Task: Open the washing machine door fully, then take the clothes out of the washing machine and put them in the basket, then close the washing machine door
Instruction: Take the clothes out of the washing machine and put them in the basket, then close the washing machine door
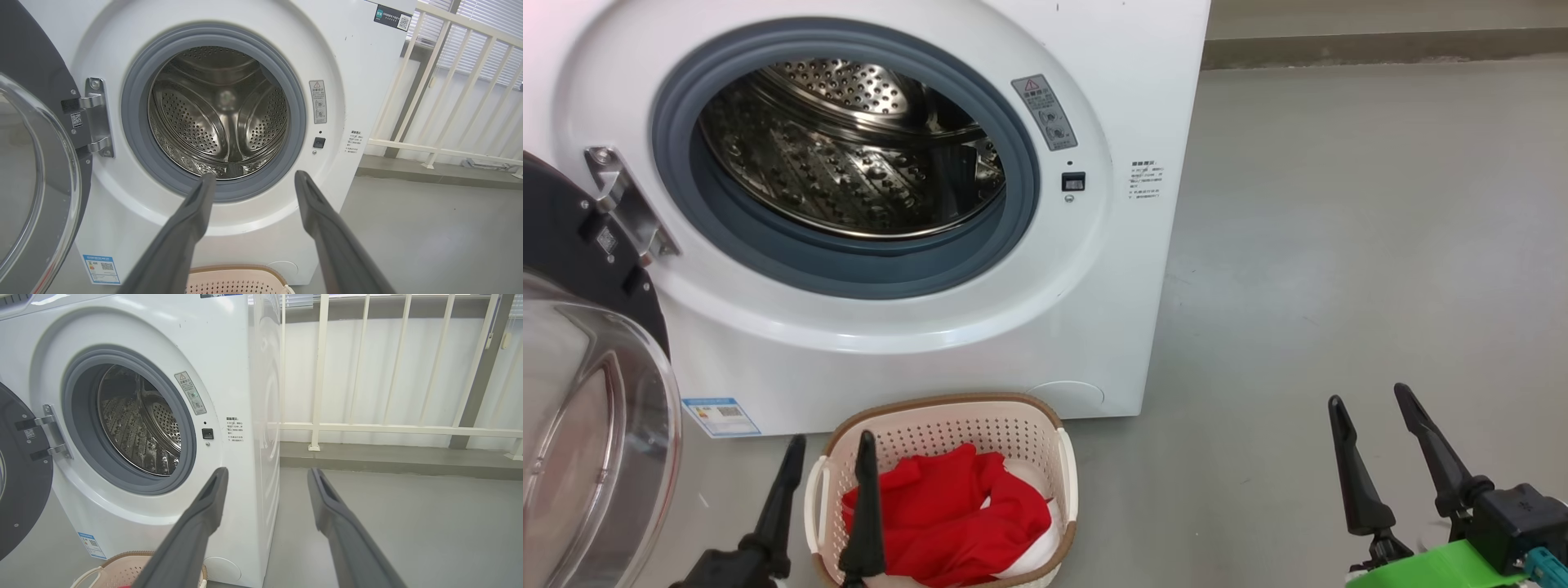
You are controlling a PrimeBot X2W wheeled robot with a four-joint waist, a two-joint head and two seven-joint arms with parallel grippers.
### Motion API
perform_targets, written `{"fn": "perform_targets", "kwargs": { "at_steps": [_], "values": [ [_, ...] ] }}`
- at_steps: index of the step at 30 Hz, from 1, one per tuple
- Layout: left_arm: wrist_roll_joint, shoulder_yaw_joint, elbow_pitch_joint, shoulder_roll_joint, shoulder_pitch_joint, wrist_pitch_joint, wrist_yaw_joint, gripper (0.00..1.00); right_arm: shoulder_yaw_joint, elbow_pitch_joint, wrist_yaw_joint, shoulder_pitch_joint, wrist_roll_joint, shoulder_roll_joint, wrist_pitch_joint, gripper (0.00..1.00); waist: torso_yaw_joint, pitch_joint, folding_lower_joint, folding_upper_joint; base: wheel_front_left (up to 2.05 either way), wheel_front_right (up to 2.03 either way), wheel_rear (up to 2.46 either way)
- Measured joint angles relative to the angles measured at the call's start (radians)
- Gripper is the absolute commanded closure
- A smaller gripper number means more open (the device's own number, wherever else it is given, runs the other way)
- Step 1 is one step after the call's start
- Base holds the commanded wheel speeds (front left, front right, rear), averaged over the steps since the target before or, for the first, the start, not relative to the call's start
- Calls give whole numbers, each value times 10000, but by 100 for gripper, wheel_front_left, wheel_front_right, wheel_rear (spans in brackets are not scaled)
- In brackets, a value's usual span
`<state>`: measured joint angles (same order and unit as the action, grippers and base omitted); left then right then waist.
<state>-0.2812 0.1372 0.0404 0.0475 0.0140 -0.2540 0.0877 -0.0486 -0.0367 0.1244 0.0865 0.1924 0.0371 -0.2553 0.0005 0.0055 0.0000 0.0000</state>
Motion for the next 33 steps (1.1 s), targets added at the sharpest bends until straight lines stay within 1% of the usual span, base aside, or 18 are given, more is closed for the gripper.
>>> {"fn": "perform_targets", "kwargs": {
  "at_steps": [15,27,33],
  "values": [
    [171,-211,-111,12,152,0,0,0,-132,219,0,400,6,-8,0,0,-72,-41,0,0,0,0,0],
    [313,-217,-151,12,298,0,-2,0,-159,244,0,400,21,-10,0,0,-69,-51,0,0,-1,1,0],
    [370,-219,-153,10,294,0,2,0,-171,253,0,399,88,-10,0,0,-44,27,0,0,-55,55,0]
  ]
}}
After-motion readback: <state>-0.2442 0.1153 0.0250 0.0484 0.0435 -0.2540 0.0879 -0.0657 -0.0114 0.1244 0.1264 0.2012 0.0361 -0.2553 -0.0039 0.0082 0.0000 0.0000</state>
